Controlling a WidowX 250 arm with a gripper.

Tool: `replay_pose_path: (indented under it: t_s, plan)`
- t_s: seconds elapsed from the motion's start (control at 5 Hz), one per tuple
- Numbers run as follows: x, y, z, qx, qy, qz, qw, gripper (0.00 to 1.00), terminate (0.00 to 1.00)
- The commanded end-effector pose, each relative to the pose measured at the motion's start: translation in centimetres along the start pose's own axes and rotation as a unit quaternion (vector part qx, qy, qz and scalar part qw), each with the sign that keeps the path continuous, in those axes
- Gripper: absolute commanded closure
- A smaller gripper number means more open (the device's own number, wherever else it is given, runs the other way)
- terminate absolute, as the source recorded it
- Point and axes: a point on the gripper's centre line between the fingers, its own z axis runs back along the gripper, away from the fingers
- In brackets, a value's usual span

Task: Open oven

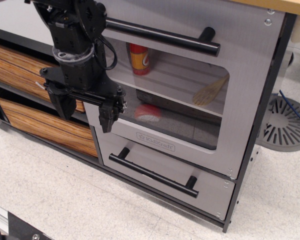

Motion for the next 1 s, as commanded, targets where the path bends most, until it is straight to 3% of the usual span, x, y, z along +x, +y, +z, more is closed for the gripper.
replay_pose_path:
  t_s: [0.0,0.2,0.4,0.6,0.8]
  plan:
    - [0.0,0.0,0.0,0.0,0.0,0.0,1.0,0.0,0.0]
    - [0.9,-1.0,2.4,-0.031,0.007,0.055,0.9979,0.0,0.0]
    - [2.5,-1.3,5.6,-0.091,-0.012,0.139,0.9861,0.0,0.0]
    - [3.7,-0.9,7.9,-0.134,-0.053,0.236,0.9612,0.0,0.0]
    - [4.9,-0.2,9.1,-0.2,-0.11,0.355,0.9067,0.0,0.0]
